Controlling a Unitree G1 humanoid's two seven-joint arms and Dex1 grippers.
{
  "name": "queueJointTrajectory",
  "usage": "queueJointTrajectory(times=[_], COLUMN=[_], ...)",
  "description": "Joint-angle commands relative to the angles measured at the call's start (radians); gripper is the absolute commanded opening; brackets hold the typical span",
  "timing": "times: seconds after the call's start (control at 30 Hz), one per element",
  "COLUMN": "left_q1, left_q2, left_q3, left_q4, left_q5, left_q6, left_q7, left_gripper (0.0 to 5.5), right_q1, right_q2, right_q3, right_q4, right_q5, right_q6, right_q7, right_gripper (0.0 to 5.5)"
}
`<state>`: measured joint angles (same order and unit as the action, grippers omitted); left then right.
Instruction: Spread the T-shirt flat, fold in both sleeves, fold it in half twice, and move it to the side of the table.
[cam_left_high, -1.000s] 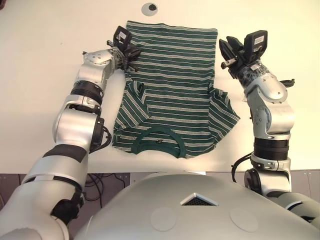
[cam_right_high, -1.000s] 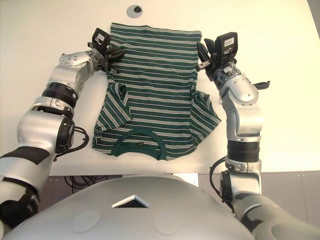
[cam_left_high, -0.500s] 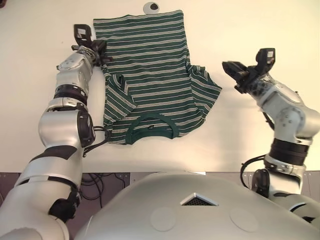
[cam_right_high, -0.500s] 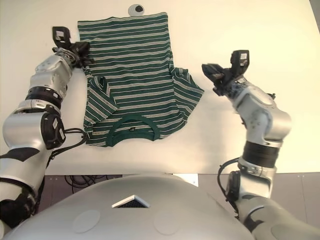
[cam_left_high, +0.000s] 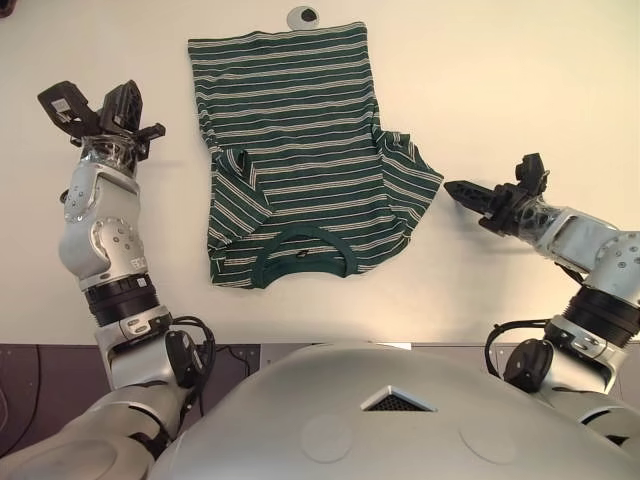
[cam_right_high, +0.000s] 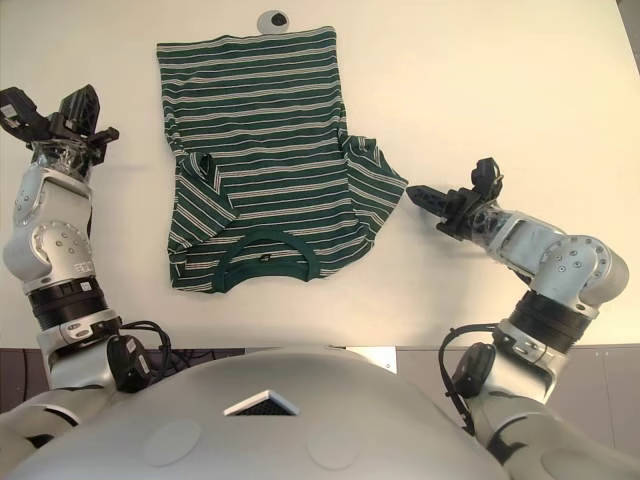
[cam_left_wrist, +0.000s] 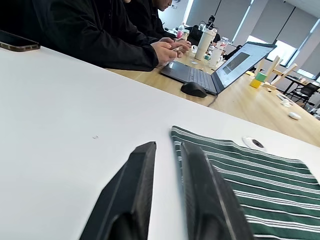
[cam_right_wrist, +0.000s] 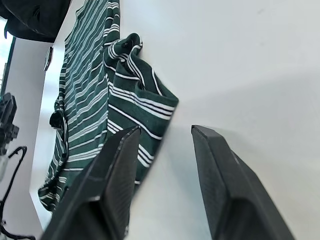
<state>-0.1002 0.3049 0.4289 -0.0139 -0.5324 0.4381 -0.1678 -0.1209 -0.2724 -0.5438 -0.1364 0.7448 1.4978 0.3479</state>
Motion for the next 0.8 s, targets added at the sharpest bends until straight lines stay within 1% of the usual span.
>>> queueJointTrajectory(times=[0.03,0.1,0.17,0.2,0.3,0.43,0.5,0.73,0.8], left_q1=[0.076,0.096,0.111,0.120,0.132,0.128,0.128,0.131,0.132], left_q2=[-0.020,-0.025,-0.032,-0.036,-0.038,-0.044,-0.046,-0.051,-0.053], left_q3=[0.013,0.012,0.011,0.013,0.018,0.013,0.011,0.011,0.013], left_q4=[-0.094,-0.126,-0.145,-0.155,-0.160,-0.158,-0.159,-0.160,-0.162], left_q5=[-0.020,-0.029,-0.037,-0.038,-0.042,-0.041,-0.041,-0.038,-0.039], left_q6=[0.050,0.068,0.081,0.085,0.091,0.089,0.088,0.083,0.082], left_q7=[0.026,0.032,0.035,0.036,0.039,0.043,0.044,0.048,0.050], left_gripper=[0.88,0.88,0.88,0.88,0.88,0.88,0.88,0.88,0.88], right_q1=[-0.039,-0.026,-0.013,-0.011,-0.009,-0.035,-0.044,-0.114,-0.141], right_q2=[0.067,0.080,0.095,0.097,0.090,0.082,0.072,0.026,-0.001], right_q3=[0.045,0.047,0.049,0.056,0.064,0.059,0.071,0.056,0.039], right_q4=[0.039,0.027,0.021,0.019,0.018,0.054,0.056,0.090,0.124], right_q5=[-0.039,-0.033,-0.037,-0.038,-0.040,-0.045,-0.045,-0.043,-0.065], right_q6=[-0.021,-0.038,-0.069,-0.080,-0.125,-0.175,-0.191,-0.222,-0.263], right_q7=[-0.055,-0.063,-0.076,-0.079,-0.089,-0.098,-0.093,-0.102,-0.108], right_gripper=[1.85,1.85,1.57,1.32,0.87,0.08,0.03,0.03,0.03])
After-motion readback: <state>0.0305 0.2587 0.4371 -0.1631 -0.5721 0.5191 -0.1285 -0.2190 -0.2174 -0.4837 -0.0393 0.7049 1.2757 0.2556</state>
